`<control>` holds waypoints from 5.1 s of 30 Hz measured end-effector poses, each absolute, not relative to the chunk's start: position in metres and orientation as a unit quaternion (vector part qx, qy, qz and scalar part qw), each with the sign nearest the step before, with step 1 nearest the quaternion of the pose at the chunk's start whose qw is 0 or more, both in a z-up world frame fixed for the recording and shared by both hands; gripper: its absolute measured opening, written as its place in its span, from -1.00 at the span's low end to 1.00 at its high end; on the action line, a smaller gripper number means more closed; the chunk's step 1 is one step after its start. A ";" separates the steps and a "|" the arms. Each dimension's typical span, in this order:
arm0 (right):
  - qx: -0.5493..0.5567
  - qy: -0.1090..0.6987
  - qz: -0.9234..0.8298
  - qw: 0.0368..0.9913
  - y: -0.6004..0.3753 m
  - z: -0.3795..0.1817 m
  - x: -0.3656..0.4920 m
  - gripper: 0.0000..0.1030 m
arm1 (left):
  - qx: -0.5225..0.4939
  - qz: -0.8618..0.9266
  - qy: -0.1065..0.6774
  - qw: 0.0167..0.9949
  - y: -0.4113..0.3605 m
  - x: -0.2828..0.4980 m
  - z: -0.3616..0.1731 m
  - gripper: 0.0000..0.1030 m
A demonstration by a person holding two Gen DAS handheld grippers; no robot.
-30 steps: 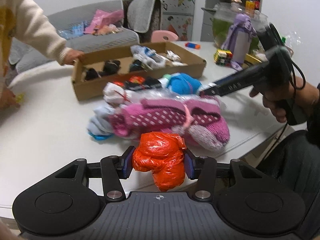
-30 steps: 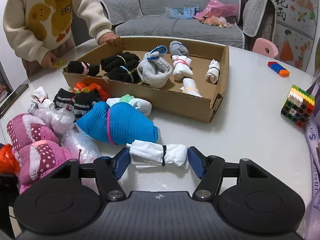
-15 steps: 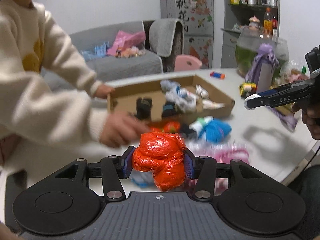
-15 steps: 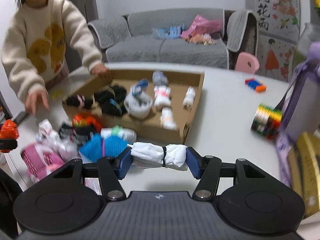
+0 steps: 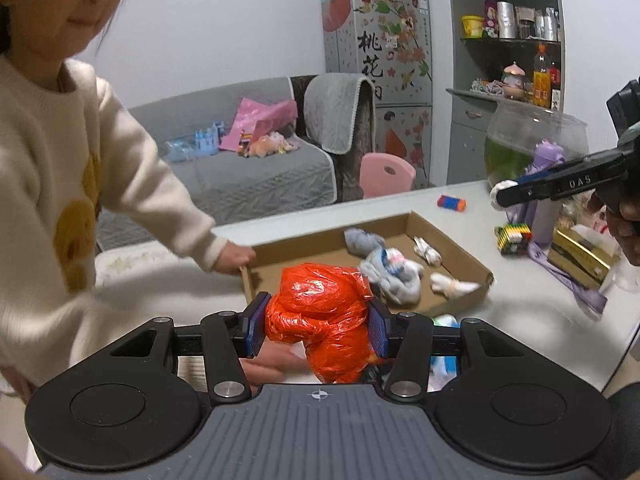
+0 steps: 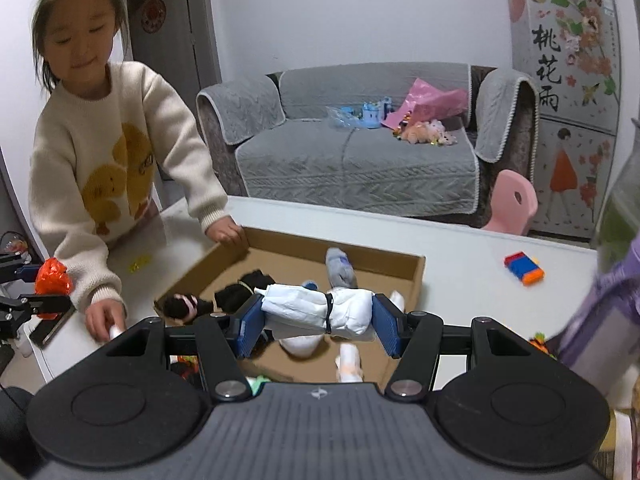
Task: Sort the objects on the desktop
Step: 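Lower both held items into the cardboard box and open both grippers, then grasp the light blue knit sock with the left gripper while the right grasps the blue pink-striped sock, then carry both held socks over the cardboard box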
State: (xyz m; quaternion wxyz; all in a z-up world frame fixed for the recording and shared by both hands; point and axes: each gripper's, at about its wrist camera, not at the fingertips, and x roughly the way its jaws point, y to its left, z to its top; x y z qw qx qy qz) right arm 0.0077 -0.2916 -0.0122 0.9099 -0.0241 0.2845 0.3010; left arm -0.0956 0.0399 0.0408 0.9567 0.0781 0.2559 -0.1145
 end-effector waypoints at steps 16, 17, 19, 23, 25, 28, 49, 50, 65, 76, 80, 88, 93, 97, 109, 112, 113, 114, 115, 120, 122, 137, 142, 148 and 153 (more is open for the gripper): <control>0.011 0.301 0.346 0.889 -0.254 -0.012 0.064 0.05 | 0.062 -0.125 0.272 0.952 0.046 -0.009 0.053 0.09; 0.008 0.305 0.349 0.886 -0.248 -0.015 0.070 0.05 | 0.064 -0.126 0.273 0.952 0.044 -0.003 0.051 0.09; 0.004 0.310 0.354 0.882 -0.237 -0.019 0.076 0.05 | 0.070 -0.128 0.275 0.950 0.040 0.009 0.046 0.09; 0.000 0.320 0.363 0.875 -0.220 -0.025 0.089 0.05 | 0.069 -0.129 0.289 0.946 0.039 0.035 0.033 0.09; -0.001 0.327 0.366 0.871 -0.213 -0.031 0.096 0.05 | 0.067 -0.128 0.297 0.944 0.039 0.050 0.024 0.09; -0.007 0.341 0.364 0.867 -0.203 -0.041 0.108 0.05 | 0.058 -0.133 0.311 0.939 0.042 0.075 0.008 0.09; -0.050 0.401 0.324 0.855 -0.157 -0.097 0.155 0.05 | 0.066 -0.125 0.403 0.904 0.036 0.176 -0.078 0.11; -0.054 0.401 0.322 0.856 -0.155 -0.098 0.155 0.06 | 0.066 -0.124 0.403 0.904 0.037 0.176 -0.079 0.11; -0.043 0.386 0.310 0.868 -0.160 -0.088 0.154 0.22 | 0.046 -0.119 0.380 0.916 0.048 0.159 -0.062 0.62; -0.082 0.336 0.341 0.874 -0.186 -0.055 0.091 0.40 | 0.039 -0.144 0.321 0.935 0.060 0.089 -0.021 0.81; -0.082 0.326 0.351 0.874 -0.217 -0.057 0.034 0.44 | 0.030 -0.161 0.304 0.938 0.072 0.033 -0.020 0.85; -0.059 0.344 0.365 0.863 -0.254 -0.082 -0.041 0.56 | 0.024 -0.200 0.330 0.922 0.069 -0.050 -0.057 0.94; -0.048 0.360 0.334 0.870 -0.244 -0.096 -0.034 0.56 | -0.002 -0.193 0.365 0.911 0.059 -0.048 -0.080 0.93; -0.047 0.364 0.328 0.871 -0.232 -0.103 -0.027 0.56 | -0.011 -0.194 0.380 0.904 0.057 -0.052 -0.091 0.93; -0.030 0.391 0.326 0.860 -0.232 -0.134 -0.025 0.41 | -0.026 -0.204 0.402 0.892 0.043 -0.060 -0.105 0.90; -0.025 0.388 0.328 0.861 -0.236 -0.132 -0.029 0.34 | -0.027 -0.215 0.409 0.886 0.037 -0.062 -0.107 0.63; -0.021 0.388 0.329 0.861 -0.238 -0.131 -0.030 0.33 | -0.029 -0.218 0.411 0.885 0.036 -0.062 -0.106 0.56; -0.018 0.387 0.330 0.861 -0.240 -0.131 -0.031 0.33 | -0.029 -0.219 0.411 0.884 0.035 -0.063 -0.106 0.41; -0.016 0.385 0.330 0.861 -0.242 -0.130 -0.032 0.32 | -0.028 -0.219 0.413 0.884 0.034 -0.064 -0.105 0.35; 0.020 0.373 0.331 0.866 -0.258 -0.121 -0.031 0.31 | -0.025 -0.208 0.408 0.889 0.036 -0.066 -0.096 0.21; 0.032 0.370 0.329 0.868 -0.264 -0.118 -0.029 0.31 | -0.031 -0.204 0.402 0.892 0.041 -0.067 -0.090 0.16; 0.078 0.328 0.314 0.887 -0.295 -0.085 -0.025 0.31 | -0.042 -0.167 0.357 0.918 0.074 -0.053 -0.036 0.14; 0.080 0.305 0.311 0.897 -0.297 -0.061 -0.013 0.31 | -0.039 -0.164 0.338 0.926 0.076 -0.036 -0.008 0.14; 0.062 0.290 0.302 0.906 -0.287 -0.033 0.004 0.31 | -0.034 -0.164 0.330 0.929 0.068 -0.013 0.016 0.13; 0.049 0.284 0.307 0.907 -0.278 -0.020 0.023 0.31 | -0.016 -0.163 0.329 0.930 0.060 0.005 0.027 0.13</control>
